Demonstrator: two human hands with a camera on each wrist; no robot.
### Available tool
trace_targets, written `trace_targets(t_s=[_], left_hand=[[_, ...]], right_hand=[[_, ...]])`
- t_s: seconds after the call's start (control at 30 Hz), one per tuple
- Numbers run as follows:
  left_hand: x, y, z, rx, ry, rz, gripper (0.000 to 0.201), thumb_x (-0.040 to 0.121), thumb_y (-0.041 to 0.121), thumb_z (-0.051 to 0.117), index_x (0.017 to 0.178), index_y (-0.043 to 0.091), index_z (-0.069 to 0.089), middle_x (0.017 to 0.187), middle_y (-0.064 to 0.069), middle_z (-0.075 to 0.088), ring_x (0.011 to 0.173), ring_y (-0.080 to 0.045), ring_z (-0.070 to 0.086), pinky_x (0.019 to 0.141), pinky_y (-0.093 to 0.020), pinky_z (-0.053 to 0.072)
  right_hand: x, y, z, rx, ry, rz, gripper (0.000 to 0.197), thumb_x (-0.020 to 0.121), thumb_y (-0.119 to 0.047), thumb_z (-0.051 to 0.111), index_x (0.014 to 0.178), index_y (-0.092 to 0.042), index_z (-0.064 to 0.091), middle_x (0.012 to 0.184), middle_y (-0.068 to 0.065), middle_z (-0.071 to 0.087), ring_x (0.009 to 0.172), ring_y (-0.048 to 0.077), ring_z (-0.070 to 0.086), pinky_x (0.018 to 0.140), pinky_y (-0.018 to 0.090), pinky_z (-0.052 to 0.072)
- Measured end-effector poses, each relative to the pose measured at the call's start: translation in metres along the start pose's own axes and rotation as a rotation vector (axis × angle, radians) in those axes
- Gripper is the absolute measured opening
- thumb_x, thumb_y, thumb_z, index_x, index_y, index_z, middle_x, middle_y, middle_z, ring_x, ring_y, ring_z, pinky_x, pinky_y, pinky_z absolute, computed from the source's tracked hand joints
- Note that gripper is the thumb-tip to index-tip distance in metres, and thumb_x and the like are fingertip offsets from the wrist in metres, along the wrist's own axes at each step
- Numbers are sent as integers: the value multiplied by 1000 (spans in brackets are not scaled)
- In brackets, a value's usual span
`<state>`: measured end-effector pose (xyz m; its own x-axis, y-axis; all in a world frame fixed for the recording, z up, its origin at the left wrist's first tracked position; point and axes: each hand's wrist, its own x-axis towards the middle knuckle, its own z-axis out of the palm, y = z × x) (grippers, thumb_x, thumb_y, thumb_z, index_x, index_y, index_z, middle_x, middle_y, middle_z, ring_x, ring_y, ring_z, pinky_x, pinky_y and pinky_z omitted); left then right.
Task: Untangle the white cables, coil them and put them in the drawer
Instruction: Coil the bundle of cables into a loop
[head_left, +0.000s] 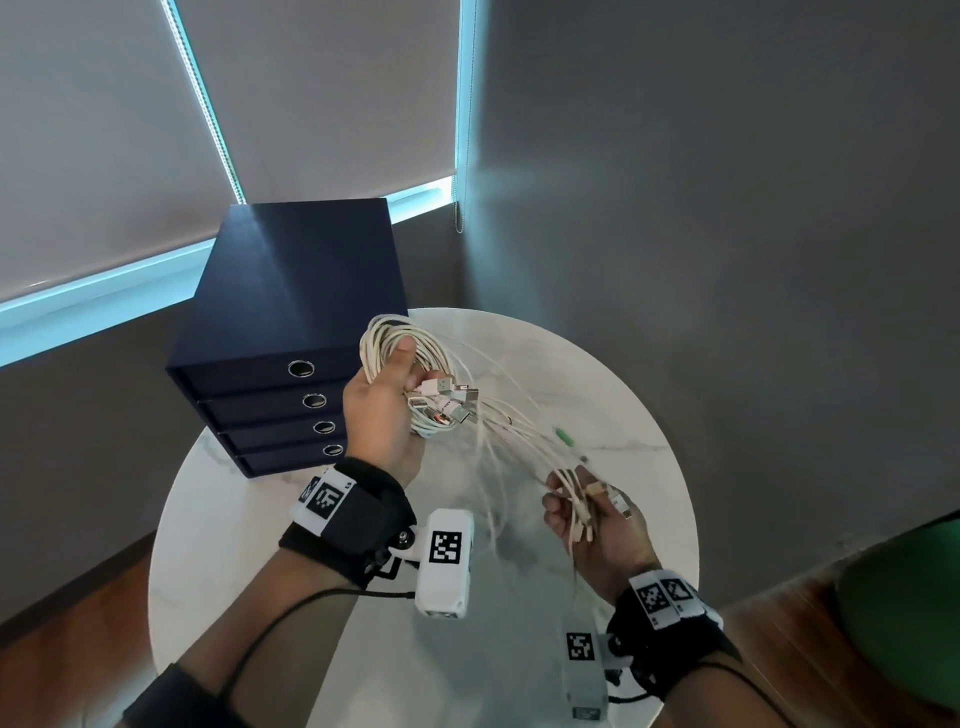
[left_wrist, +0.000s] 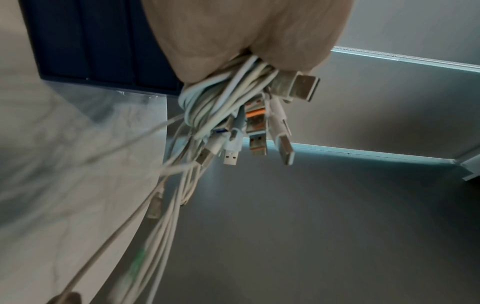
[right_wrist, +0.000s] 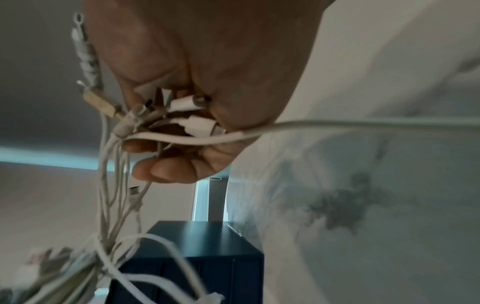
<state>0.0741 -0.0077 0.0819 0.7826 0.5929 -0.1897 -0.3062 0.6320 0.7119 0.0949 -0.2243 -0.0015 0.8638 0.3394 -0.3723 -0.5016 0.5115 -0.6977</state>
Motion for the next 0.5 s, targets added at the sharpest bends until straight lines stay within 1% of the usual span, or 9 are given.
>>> trace_targets(t_s=[0.07, 0.13, 0.2, 0.23, 0.27, 0.33, 0.4, 0.47, 0.5], left_hand=[[-1, 1, 2, 19, -6, 7, 25, 96, 16, 62, 73, 14, 53, 53, 3, 42, 56, -19, 55, 78, -45, 50], [-4, 1, 6, 56, -23, 31, 23, 97, 15, 61, 75, 13, 54, 51, 4, 46, 59, -22, 55, 78, -45, 50], [-8, 2, 9, 121, -69, 57, 19, 97, 13, 60, 79, 10, 56, 50, 5, 48, 61, -27, 55, 74, -45, 51], [-10, 2, 10, 162, -107, 72, 18, 97, 11, 59, 80, 7, 56, 49, 5, 47, 61, -28, 56, 72, -44, 51], [-13, 2, 11, 207, -156, 85, 15, 97, 10, 59, 83, 5, 57, 50, 5, 47, 59, -27, 57, 71, -44, 52], [-18, 2, 11, 323, -263, 94, 11, 97, 9, 58, 89, 3, 61, 52, 6, 52, 55, -21, 59, 76, -51, 53], [-21, 0, 11, 439, -345, 70, 11, 98, 11, 59, 92, 2, 63, 52, 6, 47, 53, -19, 60, 83, -61, 50], [-23, -4, 11, 517, -409, 2, 13, 96, 15, 62, 91, 3, 64, 52, 3, 39, 54, -21, 61, 84, -65, 48], [-25, -5, 12, 534, -442, -40, 14, 95, 17, 63, 87, 5, 64, 53, 1, 37, 54, -23, 61, 85, -66, 48]], right_hand=[[-2, 1, -1, -68, -38, 8, 24, 80, -19, 57, 67, -5, 71, 72, 14, 62, 59, 25, 57, 62, 32, 49], [-2, 3, -4, -164, -65, 20, 21, 80, -18, 60, 76, 2, 68, 75, 17, 63, 62, 27, 58, 66, 35, 49], [1, 8, -13, -320, -74, 34, 28, 75, -15, 65, 86, 10, 68, 83, 26, 65, 71, 32, 60, 69, 37, 48], [3, 9, -17, -433, -91, 39, 29, 76, -15, 65, 90, 10, 71, 89, 29, 67, 77, 34, 61, 72, 38, 47], [5, 10, -20, -560, -97, 39, 22, 80, -13, 65, 90, 4, 74, 94, 28, 70, 83, 35, 62, 75, 38, 47], [11, 5, -21, -754, -43, -3, 17, 87, -2, 60, 88, -6, 77, 93, 11, 75, 89, 30, 65, 76, 34, 48], [21, -10, -13, -709, 49, -147, 21, 92, 3, 55, 89, -8, 73, 88, -4, 75, 89, 17, 65, 75, 31, 50], [27, -38, 11, -698, 94, -398, 14, 95, -16, 58, 101, -13, 71, 98, -12, 73, 95, 3, 64, 88, 31, 50], [27, -53, 26, -727, 83, -519, 21, 93, -27, 59, 109, -16, 69, 107, -12, 71, 102, 1, 62, 95, 29, 48]])
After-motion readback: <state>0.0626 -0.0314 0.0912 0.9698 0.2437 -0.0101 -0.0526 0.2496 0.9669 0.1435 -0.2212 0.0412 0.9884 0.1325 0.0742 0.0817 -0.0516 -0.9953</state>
